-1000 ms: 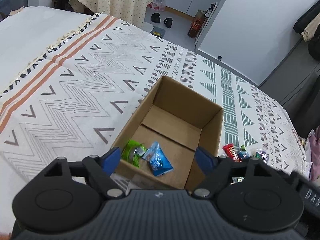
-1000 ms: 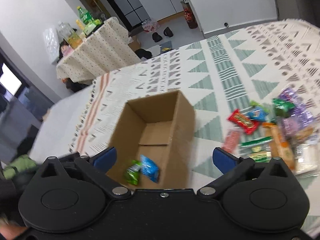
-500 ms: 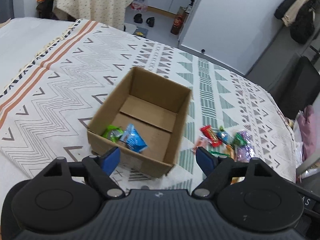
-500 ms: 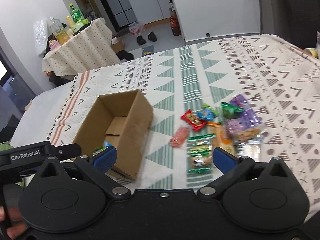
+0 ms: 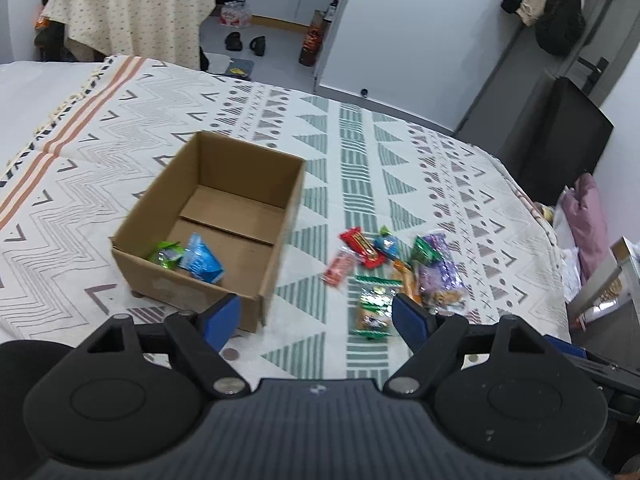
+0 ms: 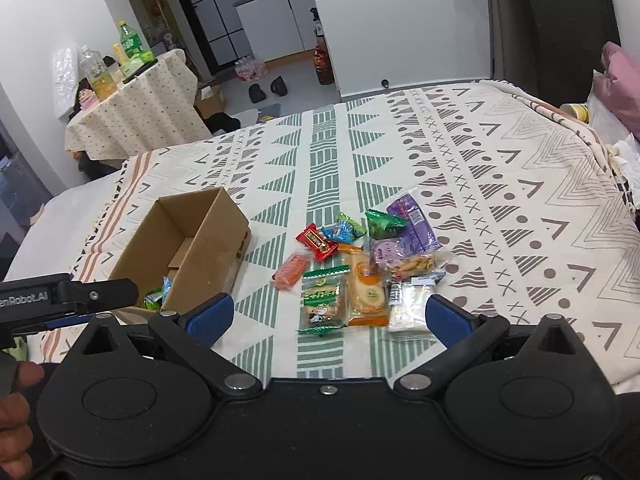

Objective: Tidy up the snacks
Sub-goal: 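Move both tools back over the snack pile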

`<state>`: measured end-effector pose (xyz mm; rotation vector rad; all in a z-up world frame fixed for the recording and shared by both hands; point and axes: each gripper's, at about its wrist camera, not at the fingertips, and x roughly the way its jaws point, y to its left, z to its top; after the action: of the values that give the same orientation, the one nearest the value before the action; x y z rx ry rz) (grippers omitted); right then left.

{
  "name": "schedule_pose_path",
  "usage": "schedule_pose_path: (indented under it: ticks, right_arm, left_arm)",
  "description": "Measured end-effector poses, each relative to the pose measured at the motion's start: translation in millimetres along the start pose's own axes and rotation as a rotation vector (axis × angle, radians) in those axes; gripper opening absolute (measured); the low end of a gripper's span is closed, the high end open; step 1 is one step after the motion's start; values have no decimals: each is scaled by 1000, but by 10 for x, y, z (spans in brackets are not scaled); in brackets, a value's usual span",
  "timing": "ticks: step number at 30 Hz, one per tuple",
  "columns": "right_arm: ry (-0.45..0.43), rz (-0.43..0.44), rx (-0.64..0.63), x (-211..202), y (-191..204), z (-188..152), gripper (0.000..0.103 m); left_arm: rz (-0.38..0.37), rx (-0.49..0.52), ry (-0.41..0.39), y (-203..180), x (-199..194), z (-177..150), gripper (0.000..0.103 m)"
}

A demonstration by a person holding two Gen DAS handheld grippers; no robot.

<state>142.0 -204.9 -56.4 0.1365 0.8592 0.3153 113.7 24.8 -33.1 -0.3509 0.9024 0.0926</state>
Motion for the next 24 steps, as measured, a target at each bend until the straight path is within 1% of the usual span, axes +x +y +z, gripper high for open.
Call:
schedule_pose_path:
  ticks: [5, 8, 11, 15, 19, 20, 24]
  right_arm:
    - [-15, 4, 32, -69, -248, -3, 103]
    - [-14, -15, 45, -75, -403, 0, 103]
    - [-14, -5, 76, -74, -554, -5, 103]
    - [-12, -10, 87, -26, -683, -20, 103]
    - [-5, -4, 128, 64, -822, -31, 103]
    - [0, -3, 133, 92, -841, -35, 102]
    - [36, 8, 156, 253, -897, -55, 93]
  left_arm:
    - [-8, 19, 11, -183, 38, -63, 82]
    - [-11, 28, 11, -287, 76, -92, 82]
    - [-18, 29, 7, -371, 127, -113, 81]
    - [-25, 33, 11, -484, 221, -132, 81]
    - [-35, 30, 21, -561, 345, -139, 80]
    - [-39, 29, 23, -574, 379, -141, 80]
    - [-44, 27, 37, -617, 526, -148, 78]
